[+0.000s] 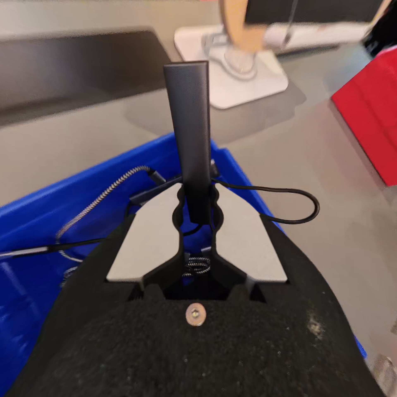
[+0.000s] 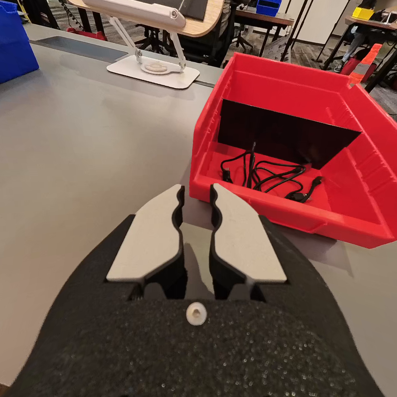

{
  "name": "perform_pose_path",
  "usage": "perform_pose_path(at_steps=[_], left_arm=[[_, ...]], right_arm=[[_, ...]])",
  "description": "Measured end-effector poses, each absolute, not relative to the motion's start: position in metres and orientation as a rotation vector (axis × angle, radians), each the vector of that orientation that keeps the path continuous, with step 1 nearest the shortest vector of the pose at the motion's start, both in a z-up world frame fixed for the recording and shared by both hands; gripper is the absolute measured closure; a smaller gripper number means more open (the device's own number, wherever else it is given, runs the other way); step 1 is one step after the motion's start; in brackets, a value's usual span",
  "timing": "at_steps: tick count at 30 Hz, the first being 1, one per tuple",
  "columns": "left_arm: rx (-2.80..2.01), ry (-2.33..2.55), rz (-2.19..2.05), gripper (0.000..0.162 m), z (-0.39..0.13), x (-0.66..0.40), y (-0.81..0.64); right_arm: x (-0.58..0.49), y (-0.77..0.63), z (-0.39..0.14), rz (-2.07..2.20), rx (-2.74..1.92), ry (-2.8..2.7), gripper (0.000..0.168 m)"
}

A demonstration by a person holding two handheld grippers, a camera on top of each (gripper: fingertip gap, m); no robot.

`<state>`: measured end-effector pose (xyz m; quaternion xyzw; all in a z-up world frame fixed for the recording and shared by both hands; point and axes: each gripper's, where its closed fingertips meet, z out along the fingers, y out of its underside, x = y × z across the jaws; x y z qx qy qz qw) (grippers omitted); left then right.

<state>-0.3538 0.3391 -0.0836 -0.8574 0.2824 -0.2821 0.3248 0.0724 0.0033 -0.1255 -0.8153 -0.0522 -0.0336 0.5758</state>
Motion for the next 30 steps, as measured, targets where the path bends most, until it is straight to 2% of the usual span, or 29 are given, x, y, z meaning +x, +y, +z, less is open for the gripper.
perform_pose_path(at_steps=[4,11,16,19,23,30], left_arm=[[-1.962,0.701,-0.695,0.139,0.002,-0.36,0.33],[-1.504,0.722,-0.527,0.139,0.186,-0.359,0.28],[-1.323,0.713,-0.763,0.138,0.265,-0.328,0.236],[-1.268,0.692,-1.008,0.139,0.272,-0.294,0.206],[-1.234,0.69,-1.265,0.139,0.243,-0.242,0.163],[-1.204,0.623,-1.919,0.139,0.174,-0.166,0.085]], right_arm=[[0.071,0.003,-0.122,-0.077,-1.895,-0.122,0.148],[0.061,0.002,-0.121,-0.089,-1.89,-0.16,0.148],[0.059,-0.002,-0.115,-0.123,-1.862,-0.185,0.148],[0.056,-0.004,-0.104,-0.145,-1.808,-0.207,0.148],[0.036,-0.002,-0.078,-0.136,-1.661,-0.264,0.144],[-0.051,0.025,0.036,-0.056,-1.259,-0.593,0.136]])
